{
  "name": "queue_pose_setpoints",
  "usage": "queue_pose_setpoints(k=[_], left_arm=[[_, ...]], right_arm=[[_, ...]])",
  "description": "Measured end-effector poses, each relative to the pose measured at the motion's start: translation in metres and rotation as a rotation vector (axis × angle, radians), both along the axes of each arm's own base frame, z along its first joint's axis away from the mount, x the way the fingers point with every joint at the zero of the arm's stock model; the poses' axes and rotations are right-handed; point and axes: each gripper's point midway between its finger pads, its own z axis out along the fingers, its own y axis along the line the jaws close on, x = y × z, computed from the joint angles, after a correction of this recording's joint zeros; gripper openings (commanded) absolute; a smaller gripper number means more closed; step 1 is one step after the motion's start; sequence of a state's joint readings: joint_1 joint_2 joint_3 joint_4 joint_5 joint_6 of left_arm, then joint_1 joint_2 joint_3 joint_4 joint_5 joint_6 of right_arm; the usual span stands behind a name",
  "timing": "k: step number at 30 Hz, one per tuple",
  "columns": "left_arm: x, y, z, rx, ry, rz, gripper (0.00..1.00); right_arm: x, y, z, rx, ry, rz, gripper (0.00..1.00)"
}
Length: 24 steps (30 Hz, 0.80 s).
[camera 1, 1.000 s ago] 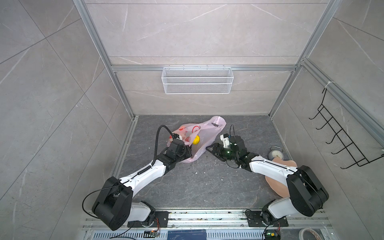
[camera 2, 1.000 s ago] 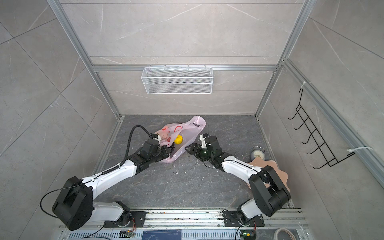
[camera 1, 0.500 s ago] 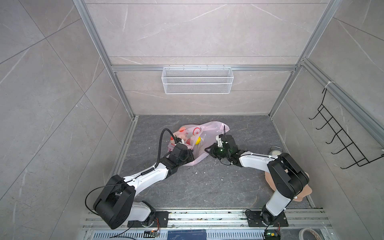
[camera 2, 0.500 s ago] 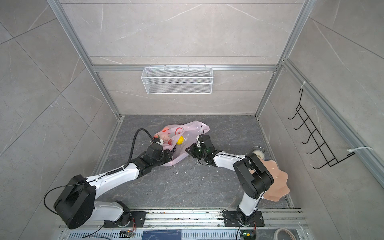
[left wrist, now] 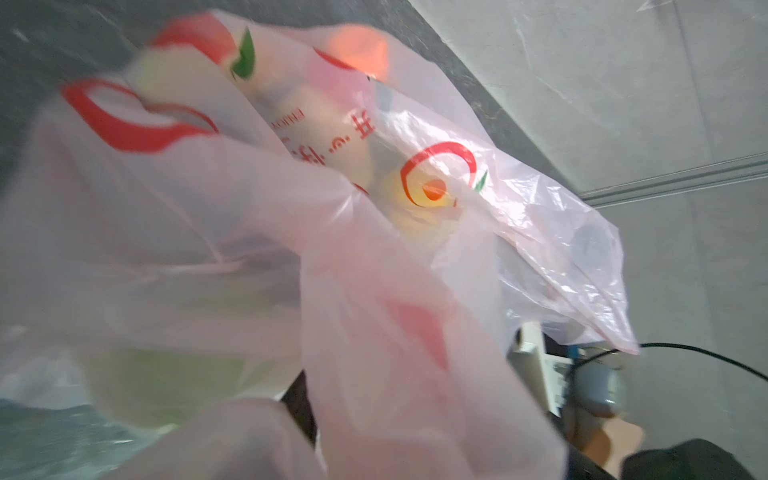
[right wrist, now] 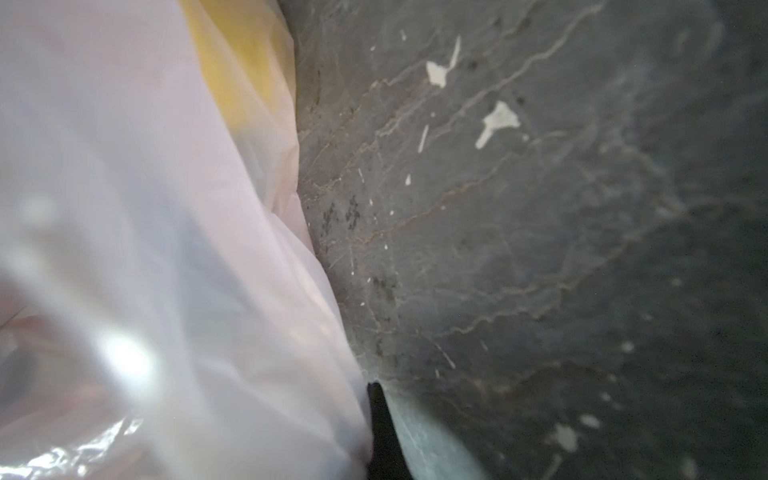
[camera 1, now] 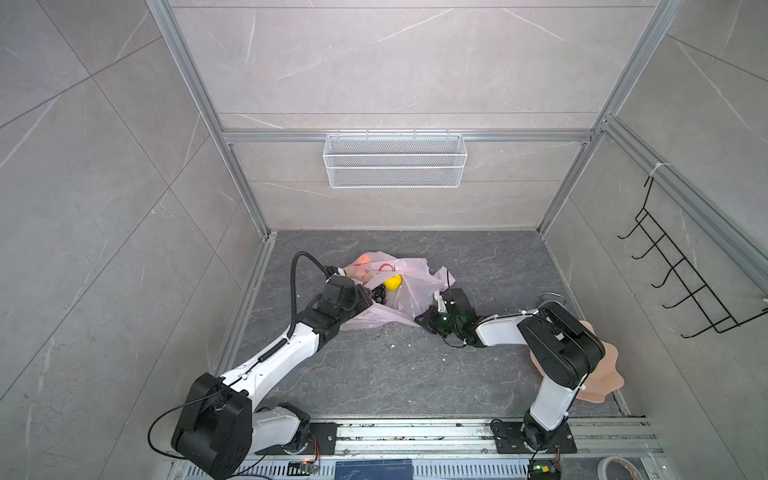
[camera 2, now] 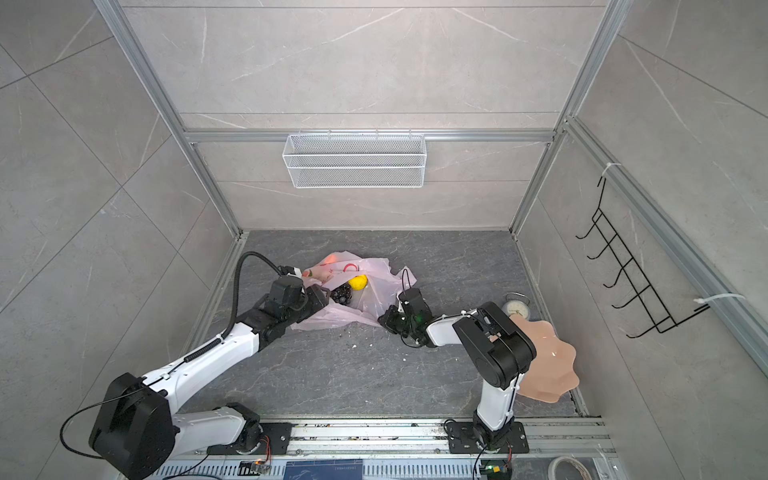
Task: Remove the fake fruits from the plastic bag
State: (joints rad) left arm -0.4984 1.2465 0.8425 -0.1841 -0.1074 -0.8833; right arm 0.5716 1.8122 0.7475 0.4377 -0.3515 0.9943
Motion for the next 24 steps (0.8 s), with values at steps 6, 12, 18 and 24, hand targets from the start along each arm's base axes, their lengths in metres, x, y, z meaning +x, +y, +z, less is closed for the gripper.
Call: queue_pose_setpoints(k=[6, 12, 18, 24], left_arm=[[-0.017, 0.020, 0.044, 0.223, 0.063, 0.036, 0.72], [-0.042, 0.001, 0.080, 0.401, 0.077, -0.039, 0.72], [-0.036, -0.011, 0.085, 0.519, 0.090, -0.092, 0.70], [-0.026, -0.013, 0.055, 0.506, 0.144, -0.106, 0.59]], right_arm=[[0.003, 0.023, 0.017, -0.017, -0.072, 0.056, 0.03], [0.001, 0.036, 0.023, -0.054, -0.108, 0.088, 0.03], [-0.003, 0.043, 0.026, -0.080, -0.131, 0.108, 0.02], [-0.002, 0.040, 0.037, -0.096, -0.158, 0.101, 0.02]])
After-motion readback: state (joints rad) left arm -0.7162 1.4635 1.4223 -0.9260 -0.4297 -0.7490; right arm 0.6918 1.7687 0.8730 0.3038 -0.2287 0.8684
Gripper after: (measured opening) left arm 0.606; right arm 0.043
